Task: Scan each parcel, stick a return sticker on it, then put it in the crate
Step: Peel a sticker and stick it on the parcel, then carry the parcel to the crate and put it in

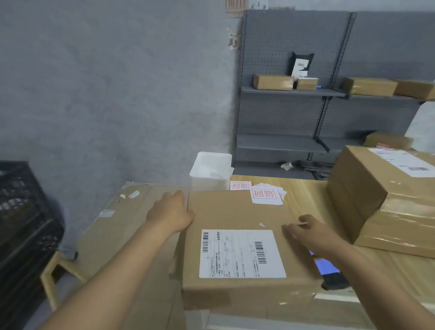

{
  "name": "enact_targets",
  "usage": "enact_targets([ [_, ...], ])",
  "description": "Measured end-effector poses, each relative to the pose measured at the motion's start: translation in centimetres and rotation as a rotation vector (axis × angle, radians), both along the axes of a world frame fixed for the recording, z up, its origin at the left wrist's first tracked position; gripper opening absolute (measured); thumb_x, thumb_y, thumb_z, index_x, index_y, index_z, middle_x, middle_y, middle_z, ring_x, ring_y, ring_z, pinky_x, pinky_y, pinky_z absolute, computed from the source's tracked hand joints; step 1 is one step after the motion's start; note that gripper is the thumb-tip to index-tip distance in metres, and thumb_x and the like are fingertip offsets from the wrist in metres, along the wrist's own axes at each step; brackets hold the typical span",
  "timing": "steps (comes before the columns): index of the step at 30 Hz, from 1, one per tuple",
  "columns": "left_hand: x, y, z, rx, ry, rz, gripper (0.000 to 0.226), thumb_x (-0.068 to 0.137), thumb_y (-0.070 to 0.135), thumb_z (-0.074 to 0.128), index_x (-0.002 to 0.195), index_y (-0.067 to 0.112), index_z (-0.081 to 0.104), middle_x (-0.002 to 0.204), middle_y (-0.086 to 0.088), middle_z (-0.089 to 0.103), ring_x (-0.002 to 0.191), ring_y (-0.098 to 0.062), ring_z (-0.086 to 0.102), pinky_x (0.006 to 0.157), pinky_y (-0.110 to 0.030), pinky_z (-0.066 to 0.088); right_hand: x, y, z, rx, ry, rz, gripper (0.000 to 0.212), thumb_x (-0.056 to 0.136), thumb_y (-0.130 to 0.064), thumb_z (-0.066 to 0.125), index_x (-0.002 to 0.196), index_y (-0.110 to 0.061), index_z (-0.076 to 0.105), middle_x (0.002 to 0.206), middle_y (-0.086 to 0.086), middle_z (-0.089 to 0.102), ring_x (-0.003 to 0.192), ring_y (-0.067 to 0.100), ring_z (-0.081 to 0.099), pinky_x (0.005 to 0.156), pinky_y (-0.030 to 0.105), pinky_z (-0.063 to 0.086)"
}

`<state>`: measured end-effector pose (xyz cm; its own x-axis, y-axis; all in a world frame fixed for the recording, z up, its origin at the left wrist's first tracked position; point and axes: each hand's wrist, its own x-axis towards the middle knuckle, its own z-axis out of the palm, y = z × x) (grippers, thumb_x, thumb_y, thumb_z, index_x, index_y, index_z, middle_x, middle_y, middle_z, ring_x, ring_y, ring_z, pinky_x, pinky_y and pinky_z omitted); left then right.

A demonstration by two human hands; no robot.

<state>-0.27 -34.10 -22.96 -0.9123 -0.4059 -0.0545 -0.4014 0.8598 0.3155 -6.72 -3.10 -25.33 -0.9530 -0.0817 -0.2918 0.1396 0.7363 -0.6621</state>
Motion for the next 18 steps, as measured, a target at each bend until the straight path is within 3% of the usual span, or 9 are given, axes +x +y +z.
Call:
enact_targets([
  [3,3.0,0.6,-0.8,0.398,-0.091,0.114,0.056,0.091,0.05,0.052,0.129,0.01,0.043,0.12,-0.008,0.059,0.1,-0.025,0.062,0.075,-0.033,0.055,1.1,-0.4,-0.2,-0.014,-0.02,0.035,0.047,0.089,-0.052,0.053,0.122,-0.02,0.048,0.113,-0.001,0.056,0.089,0.014,0.056,0.056,0.024,0.045],
  [6,5.3,1.6,-1.6,0.714,-0.056,0.18,0.051,0.09,0.054,0.054,0.117,0.011,0.047,0.098,0.0,0.066,0.083,-0.015,0.065,0.065,-0.028,0.055,2.3,-0.8,0.0,-0.056,0.027,0.062,0.052,0.089,-0.05,0.054,0.128,-0.016,0.047,0.122,0.004,0.056,0.103,0.023,0.057,0.079,0.035,0.052],
  [8,6.5,1.8,-2.0,0.732,0.023,0.237,0.047,0.09,0.05,0.056,0.117,0.013,0.045,0.093,0.002,0.063,0.077,-0.011,0.062,0.057,-0.025,0.05,3.4,-1.2,0.7,-0.1,0.068,0.076,0.055,0.089,-0.049,0.055,0.132,-0.015,0.046,0.126,0.006,0.056,0.109,0.027,0.057,0.094,0.04,0.048],
  [10,7.9,1.4,-2.0,0.728,0.093,0.294,0.046,0.09,0.048,0.057,0.12,0.015,0.043,0.09,0.005,0.059,0.074,-0.009,0.058,0.053,-0.024,0.045,4.6,-2.1,1.5,-0.138,0.12,0.102,0.053,0.089,-0.045,0.056,0.133,-0.015,0.045,0.124,0.007,0.058,0.105,0.026,0.057,0.09,0.035,0.046],
  [14,11.6,-1.4,-1.4,0.6,0.216,0.375,0.051,0.089,0.047,0.058,0.125,0.013,0.047,0.11,-0.001,0.063,0.092,-0.021,0.06,0.074,-0.029,0.045,7.2,-5.9,2.6,-0.234,0.168,0.203,0.047,0.091,-0.038,0.056,0.13,-0.016,0.044,0.109,0.003,0.061,0.094,0.022,0.058,0.079,0.033,0.044],
  [18,16.3,-6.0,-0.1,0.577,0.329,0.45,0.041,0.09,0.042,0.058,0.121,0.014,0.054,0.111,-0.004,0.067,0.093,-0.022,0.062,0.079,-0.032,0.046,10.0,-11.6,3.1,-0.303,0.206,0.288,0.046,0.09,-0.038,0.056,0.13,-0.019,0.043,0.107,0.001,0.059,0.091,0.02,0.059,0.074,0.031,0.042],
])
